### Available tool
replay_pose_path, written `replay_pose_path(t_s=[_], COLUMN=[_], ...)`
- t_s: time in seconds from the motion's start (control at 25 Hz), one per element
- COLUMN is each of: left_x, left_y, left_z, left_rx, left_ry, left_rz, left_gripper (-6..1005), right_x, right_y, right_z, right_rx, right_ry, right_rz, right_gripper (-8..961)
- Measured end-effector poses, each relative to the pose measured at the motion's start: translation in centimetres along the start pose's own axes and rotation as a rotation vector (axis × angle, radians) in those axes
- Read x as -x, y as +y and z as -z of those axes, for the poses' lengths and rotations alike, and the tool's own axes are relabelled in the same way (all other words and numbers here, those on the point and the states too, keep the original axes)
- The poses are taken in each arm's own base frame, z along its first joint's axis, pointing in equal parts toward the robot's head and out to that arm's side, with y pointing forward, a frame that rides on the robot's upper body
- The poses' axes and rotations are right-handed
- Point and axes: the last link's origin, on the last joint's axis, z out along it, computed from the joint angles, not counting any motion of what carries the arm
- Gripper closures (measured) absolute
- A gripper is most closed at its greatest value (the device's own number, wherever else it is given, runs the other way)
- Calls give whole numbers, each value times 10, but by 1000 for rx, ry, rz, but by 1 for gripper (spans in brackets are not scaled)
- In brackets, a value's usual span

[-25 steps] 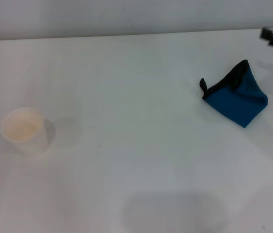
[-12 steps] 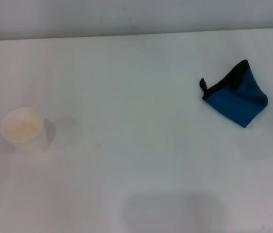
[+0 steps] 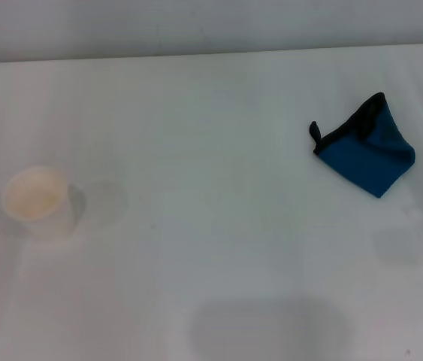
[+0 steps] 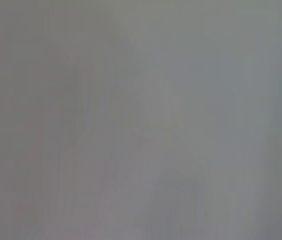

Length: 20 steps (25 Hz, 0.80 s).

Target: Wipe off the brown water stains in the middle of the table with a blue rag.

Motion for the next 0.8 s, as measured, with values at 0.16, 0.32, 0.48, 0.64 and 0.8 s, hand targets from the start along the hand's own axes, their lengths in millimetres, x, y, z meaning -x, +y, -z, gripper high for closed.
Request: replay_pose_path(t_s=[0.16, 0.32, 0.48, 0.64, 0.8], left_x=[0, -1, -1, -1, -1], left_y=[1, 1, 2, 2, 2], left_z=[0, 0, -1, -2, -1], left_rx=[0, 1, 3, 3, 3], left_ry=[4, 6, 7, 8, 7], left_rz=[1, 1, 2, 3, 3], left_gripper=[123, 123, 123, 123, 123], right_x=[-4, -7, -8, -9, -9], right_y=[0, 1, 2, 3, 4], right_z=[0, 0, 0, 0, 0], right_rx=[-13, -19, -19, -18, -18], right_ry=[22, 35, 37, 37, 37], right_rz=[19, 25, 42, 43, 41], right_gripper=[92, 92, 92, 92, 92])
